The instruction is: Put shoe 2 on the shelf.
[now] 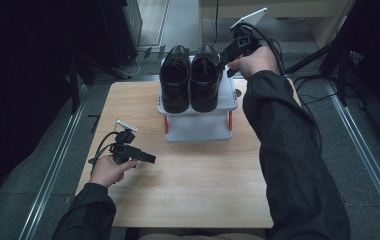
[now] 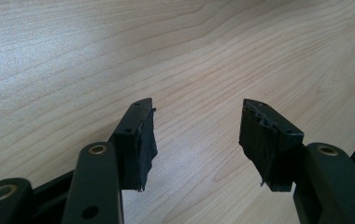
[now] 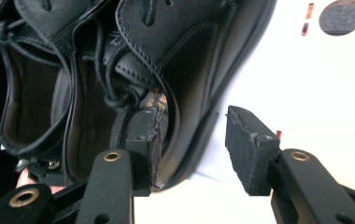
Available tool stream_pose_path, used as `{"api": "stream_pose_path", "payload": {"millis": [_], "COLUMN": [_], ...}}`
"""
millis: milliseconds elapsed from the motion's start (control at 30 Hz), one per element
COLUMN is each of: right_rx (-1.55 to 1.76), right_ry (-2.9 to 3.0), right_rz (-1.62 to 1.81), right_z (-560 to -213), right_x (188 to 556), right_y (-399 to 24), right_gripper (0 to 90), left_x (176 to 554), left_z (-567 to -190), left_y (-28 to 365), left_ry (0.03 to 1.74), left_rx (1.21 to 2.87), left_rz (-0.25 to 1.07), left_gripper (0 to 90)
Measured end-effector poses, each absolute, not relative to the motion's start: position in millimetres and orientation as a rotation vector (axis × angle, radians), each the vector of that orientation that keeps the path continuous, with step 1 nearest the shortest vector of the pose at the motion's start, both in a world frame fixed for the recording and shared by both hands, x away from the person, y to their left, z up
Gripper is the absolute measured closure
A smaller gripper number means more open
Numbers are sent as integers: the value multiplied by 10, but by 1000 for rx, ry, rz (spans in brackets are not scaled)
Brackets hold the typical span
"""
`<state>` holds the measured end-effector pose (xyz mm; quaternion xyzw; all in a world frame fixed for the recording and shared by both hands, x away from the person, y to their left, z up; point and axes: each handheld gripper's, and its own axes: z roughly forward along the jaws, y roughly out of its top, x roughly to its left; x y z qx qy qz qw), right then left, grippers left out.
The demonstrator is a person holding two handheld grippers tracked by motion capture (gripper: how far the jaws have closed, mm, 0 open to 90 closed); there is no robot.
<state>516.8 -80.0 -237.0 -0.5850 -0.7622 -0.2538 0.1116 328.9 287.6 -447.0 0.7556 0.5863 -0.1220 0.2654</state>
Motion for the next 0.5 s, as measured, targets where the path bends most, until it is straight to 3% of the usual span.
{"api": "stream_pose_path", "payload": {"millis": [500], "right_rx": [-1641], "right_ry": [-2273], "right_rz": [-781], "right_z": [-2452], "right_x": [4954], "right_y": [-1183], "right_gripper": [518], "left_x": [3299], "left_z": [-4469], "left_y": [2893], "left_ry": [1587], "left_rx": [2046], "left_rz": [-324], "left_gripper": [445]}}
